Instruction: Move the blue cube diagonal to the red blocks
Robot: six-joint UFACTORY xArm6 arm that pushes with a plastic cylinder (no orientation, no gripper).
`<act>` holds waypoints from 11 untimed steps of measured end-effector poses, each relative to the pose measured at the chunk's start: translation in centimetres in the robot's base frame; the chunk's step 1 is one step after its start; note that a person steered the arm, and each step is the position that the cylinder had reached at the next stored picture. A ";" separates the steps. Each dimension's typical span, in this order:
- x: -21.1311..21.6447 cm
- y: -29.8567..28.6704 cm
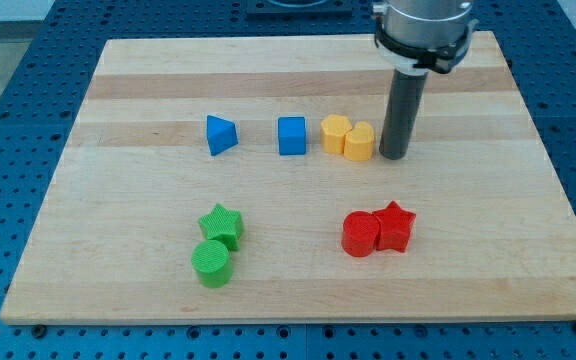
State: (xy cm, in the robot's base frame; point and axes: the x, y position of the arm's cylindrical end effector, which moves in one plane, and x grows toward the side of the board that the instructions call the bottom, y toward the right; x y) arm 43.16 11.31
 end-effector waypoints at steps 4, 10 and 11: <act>1.4 -7.9; -5.3 -15.3; -5.3 -16.3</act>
